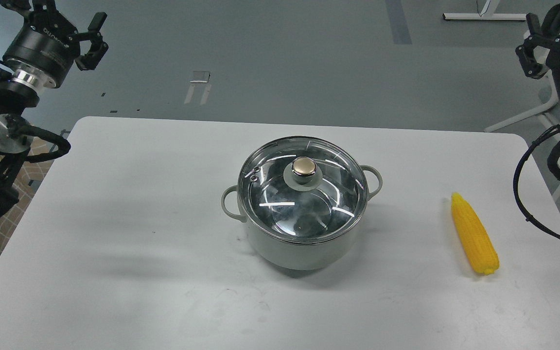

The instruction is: Open pot and put corn in

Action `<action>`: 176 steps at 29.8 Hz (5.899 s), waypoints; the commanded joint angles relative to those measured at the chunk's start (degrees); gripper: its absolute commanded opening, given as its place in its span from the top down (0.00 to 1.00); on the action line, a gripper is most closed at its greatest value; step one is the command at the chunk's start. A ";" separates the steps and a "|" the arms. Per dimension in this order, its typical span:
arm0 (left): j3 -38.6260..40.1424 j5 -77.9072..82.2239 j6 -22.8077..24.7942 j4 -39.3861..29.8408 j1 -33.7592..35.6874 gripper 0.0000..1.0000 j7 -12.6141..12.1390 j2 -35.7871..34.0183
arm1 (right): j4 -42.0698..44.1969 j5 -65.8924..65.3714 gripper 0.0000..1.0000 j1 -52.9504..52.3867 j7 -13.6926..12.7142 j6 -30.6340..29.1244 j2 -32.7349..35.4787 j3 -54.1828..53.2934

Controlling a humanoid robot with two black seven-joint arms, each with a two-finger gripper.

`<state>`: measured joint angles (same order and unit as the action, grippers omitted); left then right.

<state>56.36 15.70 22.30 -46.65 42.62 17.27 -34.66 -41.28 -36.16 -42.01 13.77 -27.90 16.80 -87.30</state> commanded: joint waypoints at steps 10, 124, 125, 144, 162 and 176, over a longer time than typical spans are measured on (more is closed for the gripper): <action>0.42 -0.94 0.02 0.15 0.10 0.02 -0.04 -0.32 | 0.14 0.04 0.00 0.00 -0.06 0.12 0.16 -0.06; -27.71 107.18 -0.60 -37.46 5.63 0.64 -0.13 6.27 | -1.26 0.04 0.00 3.25 0.73 -0.10 2.36 -2.26; -27.27 106.30 -0.51 -38.34 5.81 0.64 -0.21 6.18 | -1.26 0.04 0.00 3.25 0.73 -0.10 2.36 -2.26; -19.27 90.82 -4.64 -45.21 -2.16 0.65 0.23 -30.19 | -1.18 0.03 0.00 3.25 0.73 -0.10 2.27 -2.17; -22.08 90.56 -16.41 -22.10 -18.97 0.66 -0.30 -23.10 | -1.35 0.04 0.00 4.40 0.64 -0.10 2.18 -2.17; -22.17 90.38 -18.87 -17.52 -20.73 0.66 0.22 -19.57 | -1.26 0.04 0.00 4.66 0.64 -0.10 2.09 -2.08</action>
<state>34.27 106.06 4.01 -65.17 22.10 17.30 -54.52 -42.63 -36.12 -37.40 14.41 -28.00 19.01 -89.46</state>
